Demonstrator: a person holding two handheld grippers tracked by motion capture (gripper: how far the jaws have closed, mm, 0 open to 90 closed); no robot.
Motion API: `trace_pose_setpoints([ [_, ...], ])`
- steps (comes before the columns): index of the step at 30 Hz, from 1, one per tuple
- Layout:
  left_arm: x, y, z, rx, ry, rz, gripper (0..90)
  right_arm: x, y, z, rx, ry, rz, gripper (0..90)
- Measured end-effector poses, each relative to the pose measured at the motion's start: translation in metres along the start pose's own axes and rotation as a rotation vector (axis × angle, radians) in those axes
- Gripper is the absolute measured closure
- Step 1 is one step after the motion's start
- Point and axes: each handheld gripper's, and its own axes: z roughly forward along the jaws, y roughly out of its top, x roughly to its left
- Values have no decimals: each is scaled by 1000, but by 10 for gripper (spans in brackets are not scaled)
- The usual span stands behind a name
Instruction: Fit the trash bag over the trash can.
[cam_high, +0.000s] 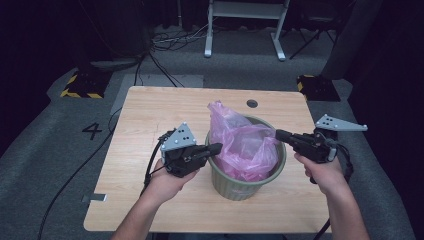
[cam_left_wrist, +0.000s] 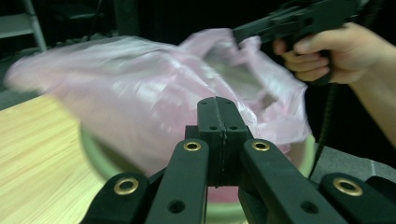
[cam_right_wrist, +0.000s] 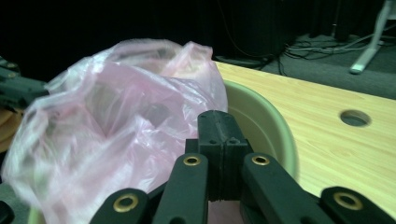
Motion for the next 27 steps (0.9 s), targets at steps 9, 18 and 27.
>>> trace_pose_setpoints([
  [9, 19, -20, -22, -10, 38, -73, 900, -13, -18, -40, -4, -77, 5, 900],
  [18, 32, -45, -35, -22, 40, -153, 900, -30, -42, -64, -6, -139, 54, 900],
  [27, 8, -32, -19, -15, -17, -68, 900, -11, -16, -47, -97, -59, -19, 516],
])
